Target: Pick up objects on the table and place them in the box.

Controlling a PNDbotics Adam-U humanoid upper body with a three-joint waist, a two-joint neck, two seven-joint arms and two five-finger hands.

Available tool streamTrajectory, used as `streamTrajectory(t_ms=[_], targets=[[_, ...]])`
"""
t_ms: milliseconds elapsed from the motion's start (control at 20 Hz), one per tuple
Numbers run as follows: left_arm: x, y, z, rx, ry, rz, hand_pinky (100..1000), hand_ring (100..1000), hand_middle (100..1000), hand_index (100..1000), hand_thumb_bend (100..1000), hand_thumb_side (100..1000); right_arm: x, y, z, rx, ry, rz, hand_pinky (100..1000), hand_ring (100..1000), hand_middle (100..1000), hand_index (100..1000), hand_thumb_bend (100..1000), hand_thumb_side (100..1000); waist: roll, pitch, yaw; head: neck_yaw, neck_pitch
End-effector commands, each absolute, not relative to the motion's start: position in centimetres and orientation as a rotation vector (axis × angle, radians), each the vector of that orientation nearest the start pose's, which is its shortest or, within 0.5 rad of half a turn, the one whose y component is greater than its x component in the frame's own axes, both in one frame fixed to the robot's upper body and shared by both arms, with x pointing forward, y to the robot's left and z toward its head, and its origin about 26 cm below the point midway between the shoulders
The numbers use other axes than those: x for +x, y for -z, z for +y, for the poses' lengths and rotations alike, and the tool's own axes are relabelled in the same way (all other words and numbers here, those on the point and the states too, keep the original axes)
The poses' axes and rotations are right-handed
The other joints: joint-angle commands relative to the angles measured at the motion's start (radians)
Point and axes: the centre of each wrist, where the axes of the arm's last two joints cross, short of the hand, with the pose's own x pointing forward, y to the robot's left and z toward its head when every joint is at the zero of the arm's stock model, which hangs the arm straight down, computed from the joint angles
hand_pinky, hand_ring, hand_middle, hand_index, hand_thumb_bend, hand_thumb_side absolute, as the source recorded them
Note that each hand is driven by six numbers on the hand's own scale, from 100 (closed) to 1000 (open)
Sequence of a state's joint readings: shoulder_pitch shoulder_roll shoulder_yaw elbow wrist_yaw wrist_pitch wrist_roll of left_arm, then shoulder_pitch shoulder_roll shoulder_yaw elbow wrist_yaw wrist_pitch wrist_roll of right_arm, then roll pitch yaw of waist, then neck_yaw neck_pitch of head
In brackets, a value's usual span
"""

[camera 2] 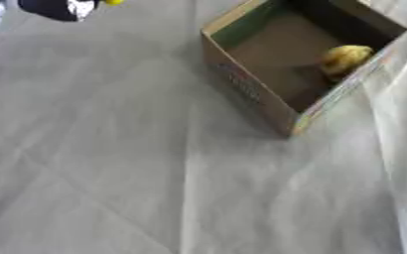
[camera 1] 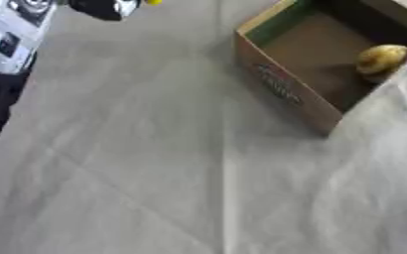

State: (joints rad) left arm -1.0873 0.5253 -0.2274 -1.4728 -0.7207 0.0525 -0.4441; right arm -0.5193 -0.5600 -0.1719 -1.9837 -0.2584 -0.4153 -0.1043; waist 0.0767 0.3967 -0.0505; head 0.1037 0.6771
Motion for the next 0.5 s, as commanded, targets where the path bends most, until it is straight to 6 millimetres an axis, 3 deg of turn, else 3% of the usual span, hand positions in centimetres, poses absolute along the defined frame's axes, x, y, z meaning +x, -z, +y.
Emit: streamTrajectory(t_ms=[50, 250, 500], targets=[[38.9, -37.7, 15.7, 1.008, 1.460, -2.026, 702, 639, 566, 623, 100, 100, 29.5, -32.1, -31.0, 0.109, 0.310, 3.244, 883, 946, 631, 833, 100, 594, -0.010, -0.033, -0.007, 0.011, 0.005], [39.1, -37.0, 12.0, 0.967, 1.488, -2.066, 708, 645, 571, 628, 100, 100, 29.6, -32.9, -30.3, 0.045, 0.297, 3.209, 882, 940, 635, 832, 100, 594, -0.018, -0.037, -0.027, 0.032, 0.004], [40.6, -35.1, 9.7, 0.964, 1.502, -2.027, 709, 649, 576, 633, 100, 100, 29.7, -33.5, -29.6, -0.025, 0.270, 3.190, 882, 937, 637, 832, 100, 600, -0.020, -0.035, -0.061, 0.059, -0.004]])
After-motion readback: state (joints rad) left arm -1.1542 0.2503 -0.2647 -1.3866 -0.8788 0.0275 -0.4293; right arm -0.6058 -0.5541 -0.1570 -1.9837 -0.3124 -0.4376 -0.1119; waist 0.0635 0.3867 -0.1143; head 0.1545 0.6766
